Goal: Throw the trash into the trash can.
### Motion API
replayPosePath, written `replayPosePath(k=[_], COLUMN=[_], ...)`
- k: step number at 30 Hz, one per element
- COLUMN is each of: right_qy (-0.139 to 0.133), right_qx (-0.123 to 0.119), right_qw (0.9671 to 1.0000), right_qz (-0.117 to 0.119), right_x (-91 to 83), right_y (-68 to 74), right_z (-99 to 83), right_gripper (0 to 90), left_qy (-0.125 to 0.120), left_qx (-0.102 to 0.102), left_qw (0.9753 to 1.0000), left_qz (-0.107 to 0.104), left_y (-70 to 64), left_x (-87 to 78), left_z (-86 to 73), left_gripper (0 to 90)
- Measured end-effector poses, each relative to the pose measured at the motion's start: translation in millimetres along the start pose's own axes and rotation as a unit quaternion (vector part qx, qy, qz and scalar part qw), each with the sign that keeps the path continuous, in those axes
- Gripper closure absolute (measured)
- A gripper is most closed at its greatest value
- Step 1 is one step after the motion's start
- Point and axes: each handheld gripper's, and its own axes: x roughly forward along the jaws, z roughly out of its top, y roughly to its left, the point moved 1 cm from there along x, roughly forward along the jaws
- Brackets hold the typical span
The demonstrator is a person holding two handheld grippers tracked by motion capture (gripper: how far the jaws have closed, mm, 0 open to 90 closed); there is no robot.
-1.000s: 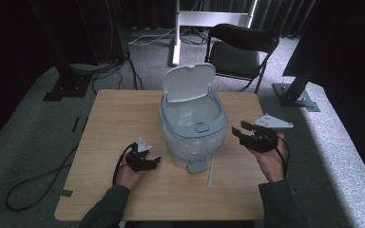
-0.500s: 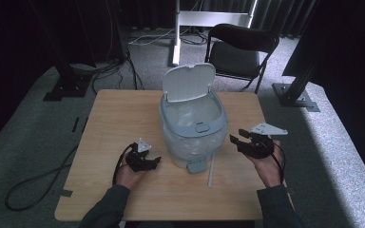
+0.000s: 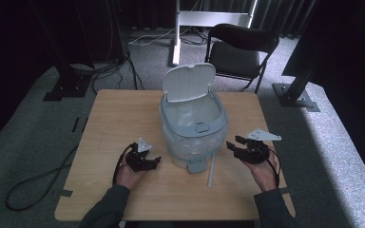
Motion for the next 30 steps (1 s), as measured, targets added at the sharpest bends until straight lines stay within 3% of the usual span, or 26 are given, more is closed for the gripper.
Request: replayPosePath(k=[12,30], right_qy=[0.013,0.067], right_qx=[0.012,-0.011], right_qw=[0.9998,0.9976], right_qz=[0.004,0.012], right_x=[17.7,49.4], right_y=[0.4,21.4], right_z=[-18.4,-45.8], right_gripper=[50.0,47.0], left_qy=[0.0,0.0], left_qx=[0.0,0.0], left_qw=[1.0,1.0], left_qz=[0.0,0.0], left_y=[0.0,-0.1], left_x=[0.0,0.0], left_z=[0.0,0.0], left_gripper=[30.2,30.2])
